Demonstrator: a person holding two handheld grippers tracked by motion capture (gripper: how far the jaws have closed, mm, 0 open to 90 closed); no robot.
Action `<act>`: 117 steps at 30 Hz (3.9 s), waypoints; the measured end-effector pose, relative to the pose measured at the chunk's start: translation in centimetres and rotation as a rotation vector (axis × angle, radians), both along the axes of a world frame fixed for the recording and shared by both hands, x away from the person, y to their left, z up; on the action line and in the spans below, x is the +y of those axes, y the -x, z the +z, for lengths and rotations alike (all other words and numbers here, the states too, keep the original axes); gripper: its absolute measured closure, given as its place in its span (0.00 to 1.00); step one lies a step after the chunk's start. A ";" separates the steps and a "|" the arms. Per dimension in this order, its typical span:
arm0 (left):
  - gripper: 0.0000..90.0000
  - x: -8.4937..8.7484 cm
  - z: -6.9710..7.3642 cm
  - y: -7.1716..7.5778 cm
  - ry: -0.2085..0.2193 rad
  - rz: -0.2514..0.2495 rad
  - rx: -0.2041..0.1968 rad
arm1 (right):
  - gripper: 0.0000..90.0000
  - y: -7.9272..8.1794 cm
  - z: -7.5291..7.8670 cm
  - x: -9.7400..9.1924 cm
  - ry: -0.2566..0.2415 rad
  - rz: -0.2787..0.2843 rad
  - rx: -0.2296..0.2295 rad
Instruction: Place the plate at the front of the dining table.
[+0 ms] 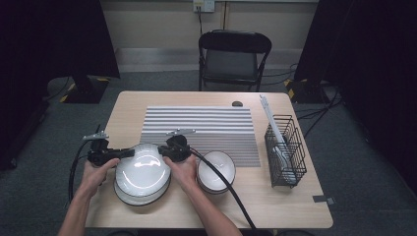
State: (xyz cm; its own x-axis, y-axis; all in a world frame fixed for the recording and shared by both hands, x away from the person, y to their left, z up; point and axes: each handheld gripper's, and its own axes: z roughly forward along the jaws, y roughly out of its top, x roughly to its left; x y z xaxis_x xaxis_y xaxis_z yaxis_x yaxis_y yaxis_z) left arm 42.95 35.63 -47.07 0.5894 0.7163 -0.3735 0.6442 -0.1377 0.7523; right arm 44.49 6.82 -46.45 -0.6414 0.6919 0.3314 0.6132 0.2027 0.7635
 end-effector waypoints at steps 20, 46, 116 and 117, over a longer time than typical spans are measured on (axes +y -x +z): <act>0.91 0.3 -0.1 0.0 0.022 -0.002 0.002 | 0.84 0.6 -0.7 -0.1 -0.014 0.000 0.067; 0.91 0.8 0.0 0.4 0.025 0.025 0.017 | 0.93 0.1 -0.2 -0.6 -0.064 -0.013 0.027; 0.87 1.1 0.6 0.1 0.037 0.089 -0.005 | 0.94 -0.7 0.7 -0.9 -0.067 -0.078 -0.014; 0.87 1.1 0.6 0.1 0.040 0.086 -0.005 | 0.94 -0.7 0.7 -0.9 -0.064 -0.076 -0.016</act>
State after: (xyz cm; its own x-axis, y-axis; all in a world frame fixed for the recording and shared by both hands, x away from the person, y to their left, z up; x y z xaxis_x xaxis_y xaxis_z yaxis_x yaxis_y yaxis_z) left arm 42.81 36.77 -46.52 0.5283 0.7486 -0.4006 0.6489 -0.0516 0.7592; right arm 45.19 5.96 -45.78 -0.5935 0.7166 0.3665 0.6123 0.1064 0.7835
